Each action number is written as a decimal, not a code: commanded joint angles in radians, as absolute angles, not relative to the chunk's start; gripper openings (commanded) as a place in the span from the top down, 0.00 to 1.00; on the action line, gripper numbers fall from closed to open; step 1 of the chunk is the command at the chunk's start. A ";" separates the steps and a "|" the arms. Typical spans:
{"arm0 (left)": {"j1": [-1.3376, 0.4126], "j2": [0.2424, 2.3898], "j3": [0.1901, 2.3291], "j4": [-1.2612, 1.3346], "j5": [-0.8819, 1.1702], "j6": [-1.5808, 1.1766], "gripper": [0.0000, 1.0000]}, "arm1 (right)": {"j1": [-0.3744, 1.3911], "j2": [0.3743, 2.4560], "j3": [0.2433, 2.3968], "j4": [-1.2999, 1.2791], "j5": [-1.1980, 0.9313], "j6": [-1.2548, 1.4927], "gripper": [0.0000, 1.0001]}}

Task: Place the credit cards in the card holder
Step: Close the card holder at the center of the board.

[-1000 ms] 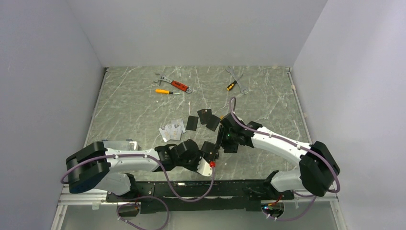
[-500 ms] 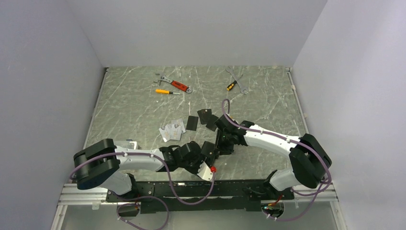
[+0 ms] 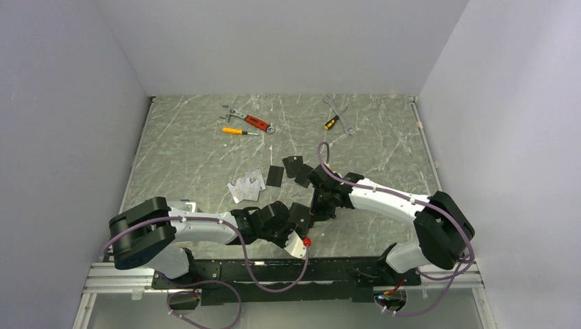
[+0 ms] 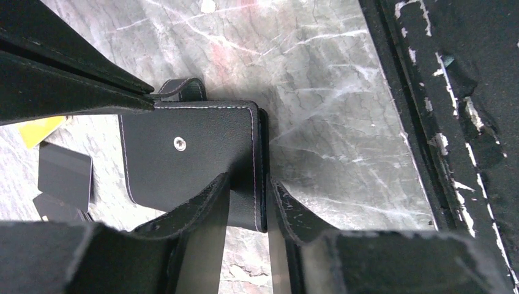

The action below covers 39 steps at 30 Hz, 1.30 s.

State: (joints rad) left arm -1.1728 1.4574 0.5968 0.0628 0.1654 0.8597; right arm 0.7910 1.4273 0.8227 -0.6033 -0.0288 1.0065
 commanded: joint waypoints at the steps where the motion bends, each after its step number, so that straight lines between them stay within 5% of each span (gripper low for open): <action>1: -1.181 1.475 0.623 0.008 0.229 0.864 0.68 | 0.795 1.407 0.837 -0.636 -0.010 1.012 1.00; 39: -1.179 1.471 0.631 -0.028 0.207 0.870 0.80 | 0.814 1.590 0.894 -0.458 -0.069 1.015 1.00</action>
